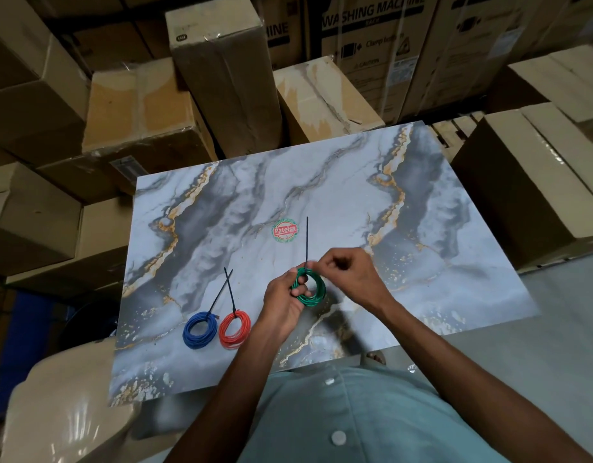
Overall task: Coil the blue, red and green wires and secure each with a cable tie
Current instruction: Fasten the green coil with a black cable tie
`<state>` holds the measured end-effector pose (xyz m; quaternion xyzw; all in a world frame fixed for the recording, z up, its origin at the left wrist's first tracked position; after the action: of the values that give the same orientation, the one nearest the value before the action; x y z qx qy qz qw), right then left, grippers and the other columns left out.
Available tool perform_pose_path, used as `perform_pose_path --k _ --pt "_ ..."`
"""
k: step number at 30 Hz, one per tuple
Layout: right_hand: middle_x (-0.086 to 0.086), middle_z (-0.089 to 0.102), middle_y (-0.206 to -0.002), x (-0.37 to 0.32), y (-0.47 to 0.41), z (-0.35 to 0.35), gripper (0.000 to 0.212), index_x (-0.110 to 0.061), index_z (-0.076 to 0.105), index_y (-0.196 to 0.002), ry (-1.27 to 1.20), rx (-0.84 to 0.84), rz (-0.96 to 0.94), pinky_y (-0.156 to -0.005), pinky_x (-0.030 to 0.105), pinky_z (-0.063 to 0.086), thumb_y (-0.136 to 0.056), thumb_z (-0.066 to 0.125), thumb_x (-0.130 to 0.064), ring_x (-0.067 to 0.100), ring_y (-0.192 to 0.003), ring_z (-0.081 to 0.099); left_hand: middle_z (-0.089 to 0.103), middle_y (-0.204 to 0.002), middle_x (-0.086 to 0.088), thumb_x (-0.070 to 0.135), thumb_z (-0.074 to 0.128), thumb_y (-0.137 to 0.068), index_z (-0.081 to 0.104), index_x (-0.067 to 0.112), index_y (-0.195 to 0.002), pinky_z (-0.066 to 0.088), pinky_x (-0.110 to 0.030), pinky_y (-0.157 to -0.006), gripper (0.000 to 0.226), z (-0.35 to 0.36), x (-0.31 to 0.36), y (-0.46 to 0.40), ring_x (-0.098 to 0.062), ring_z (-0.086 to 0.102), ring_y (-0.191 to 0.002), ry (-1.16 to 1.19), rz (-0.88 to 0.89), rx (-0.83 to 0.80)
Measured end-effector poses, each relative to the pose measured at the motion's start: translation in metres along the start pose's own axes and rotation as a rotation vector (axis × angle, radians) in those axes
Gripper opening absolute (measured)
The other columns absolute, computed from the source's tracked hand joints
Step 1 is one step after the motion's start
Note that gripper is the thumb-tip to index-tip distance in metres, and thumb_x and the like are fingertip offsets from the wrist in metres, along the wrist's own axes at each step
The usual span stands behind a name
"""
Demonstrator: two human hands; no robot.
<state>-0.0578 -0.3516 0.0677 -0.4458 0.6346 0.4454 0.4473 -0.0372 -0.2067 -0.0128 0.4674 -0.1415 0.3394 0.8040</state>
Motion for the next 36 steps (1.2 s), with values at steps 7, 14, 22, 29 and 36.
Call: perform_pose_path --k 7,14,22,29,36 --pt "-0.003 0.077 -0.096 0.027 -0.023 -0.005 0.019 -0.014 0.081 -0.104 -0.086 -0.009 0.243 -0.068 0.018 0.050 -0.092 0.077 -0.028 -0.002 -0.078 0.065 0.046 -0.068 -0.003 0.011 0.041 -0.103 0.064 -0.006 -0.111 0.036 -0.023 -0.055 0.030 0.010 -0.010 0.012 -0.006 0.029 -0.048 -0.135 0.004 -0.027" --pt "0.012 0.079 -0.087 0.023 -0.029 -0.007 0.014 -0.004 0.081 -0.102 -0.169 0.076 0.177 -0.062 0.020 0.054 -0.088 0.078 -0.006 0.011 -0.068 0.070 0.047 -0.065 -0.001 0.036 0.062 -0.097 0.073 0.002 -0.097 0.033 -0.024 -0.058 0.035 0.005 -0.005 0.013 -0.008 0.036 -0.050 -0.354 0.090 0.060" --pt "0.012 0.078 -0.079 0.027 -0.032 -0.002 0.012 -0.005 0.082 -0.087 -0.269 0.112 0.205 -0.064 0.025 0.057 -0.084 0.077 0.005 0.017 -0.062 0.068 0.041 -0.058 0.000 0.013 0.060 -0.090 0.075 0.011 -0.074 0.032 -0.026 -0.050 0.021 0.014 -0.002 0.025 -0.013 0.038 -0.056 -0.417 0.118 0.112" --pt "0.013 0.077 -0.074 0.026 -0.041 -0.004 0.019 -0.004 0.082 -0.081 -0.299 0.217 0.244 -0.064 0.029 0.059 -0.079 0.070 0.010 0.022 -0.059 0.066 0.036 -0.056 -0.004 0.009 0.065 -0.083 0.068 0.001 -0.076 0.026 -0.025 -0.045 0.011 0.015 -0.002 0.029 -0.010 0.033 -0.040 -0.280 0.076 0.228" --pt "0.011 0.078 -0.086 0.032 -0.033 0.021 0.014 -0.004 0.079 -0.104 -0.311 0.121 0.169 -0.073 0.031 0.061 -0.096 0.067 -0.005 0.021 -0.078 0.073 0.038 -0.061 -0.004 0.018 0.069 -0.078 0.074 0.006 -0.078 0.027 -0.027 -0.048 0.014 -0.007 0.003 0.020 -0.010 0.037 -0.041 -0.315 0.052 0.319"
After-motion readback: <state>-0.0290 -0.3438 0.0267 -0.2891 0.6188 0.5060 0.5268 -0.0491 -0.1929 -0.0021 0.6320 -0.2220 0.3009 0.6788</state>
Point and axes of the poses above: each hand's wrist, its own y-axis away from the middle knuckle, its own z-axis out of the palm, x = y × z, the point moved 8 cm from there along -y, towards the middle knuckle
